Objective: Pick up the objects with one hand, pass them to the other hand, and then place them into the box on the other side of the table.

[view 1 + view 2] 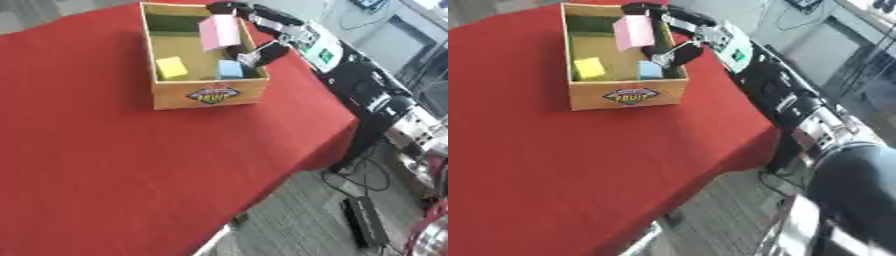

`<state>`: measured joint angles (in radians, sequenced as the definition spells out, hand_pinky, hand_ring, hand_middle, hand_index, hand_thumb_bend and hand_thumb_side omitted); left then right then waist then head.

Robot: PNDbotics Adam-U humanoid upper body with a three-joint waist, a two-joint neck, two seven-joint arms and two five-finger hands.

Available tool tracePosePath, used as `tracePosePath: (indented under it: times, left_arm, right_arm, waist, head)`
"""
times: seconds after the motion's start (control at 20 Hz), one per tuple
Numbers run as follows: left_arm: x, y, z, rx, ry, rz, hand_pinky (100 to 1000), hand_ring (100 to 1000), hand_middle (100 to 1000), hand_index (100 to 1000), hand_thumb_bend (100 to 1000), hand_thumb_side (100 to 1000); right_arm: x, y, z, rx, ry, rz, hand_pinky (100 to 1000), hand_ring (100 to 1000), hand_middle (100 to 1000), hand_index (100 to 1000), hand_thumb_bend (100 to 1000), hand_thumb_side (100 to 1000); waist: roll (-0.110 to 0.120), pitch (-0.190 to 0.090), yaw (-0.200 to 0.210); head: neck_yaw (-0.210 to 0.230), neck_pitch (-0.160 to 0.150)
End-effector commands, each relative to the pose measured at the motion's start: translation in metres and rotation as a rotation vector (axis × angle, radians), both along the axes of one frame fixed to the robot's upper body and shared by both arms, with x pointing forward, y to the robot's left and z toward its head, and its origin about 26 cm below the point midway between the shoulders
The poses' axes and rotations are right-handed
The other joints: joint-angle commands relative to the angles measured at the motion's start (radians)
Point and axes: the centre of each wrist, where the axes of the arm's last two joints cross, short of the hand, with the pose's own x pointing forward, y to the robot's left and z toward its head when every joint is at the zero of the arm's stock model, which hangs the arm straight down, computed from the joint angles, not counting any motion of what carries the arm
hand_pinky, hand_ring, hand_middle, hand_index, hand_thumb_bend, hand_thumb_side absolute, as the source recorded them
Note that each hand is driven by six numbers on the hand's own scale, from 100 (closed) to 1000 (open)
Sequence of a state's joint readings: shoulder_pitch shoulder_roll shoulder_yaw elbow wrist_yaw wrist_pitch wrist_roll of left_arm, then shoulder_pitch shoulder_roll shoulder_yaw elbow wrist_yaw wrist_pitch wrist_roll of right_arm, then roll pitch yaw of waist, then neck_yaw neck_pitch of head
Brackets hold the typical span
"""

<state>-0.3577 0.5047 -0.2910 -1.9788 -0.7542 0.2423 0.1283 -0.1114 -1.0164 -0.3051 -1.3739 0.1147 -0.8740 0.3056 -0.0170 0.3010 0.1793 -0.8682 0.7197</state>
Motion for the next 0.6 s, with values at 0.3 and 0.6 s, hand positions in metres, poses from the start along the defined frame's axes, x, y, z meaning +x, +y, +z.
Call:
tracePosePath:
  times: [0.3, 0.6]
  left_arm:
    - [-0.0031, 0.0064, 0.0067, 0.023, -0.032, 0.017, 762, 672, 615, 837, 800, 585]
    - [-0.0041, 0.0116, 0.0042, 0.039, -0.025, 0.038, 762, 673, 615, 837, 802, 588]
  right_arm:
    - [0.0005, -0.0011, 0.0296, -0.121, -0.029, -0.018, 1000, 1000, 1000, 1000, 100, 499]
    - [0.0030, 0.0023, 0.0207, -0.215, -0.020, -0.056, 1000, 1000, 1000, 1000, 176, 205]
  waist:
    - [-0.009, -0.030, -0.003]
    - [-0.023, -0.034, -0.009]
  head:
    - [-0.008, 0.022]
    - [-0.013, 0.040]
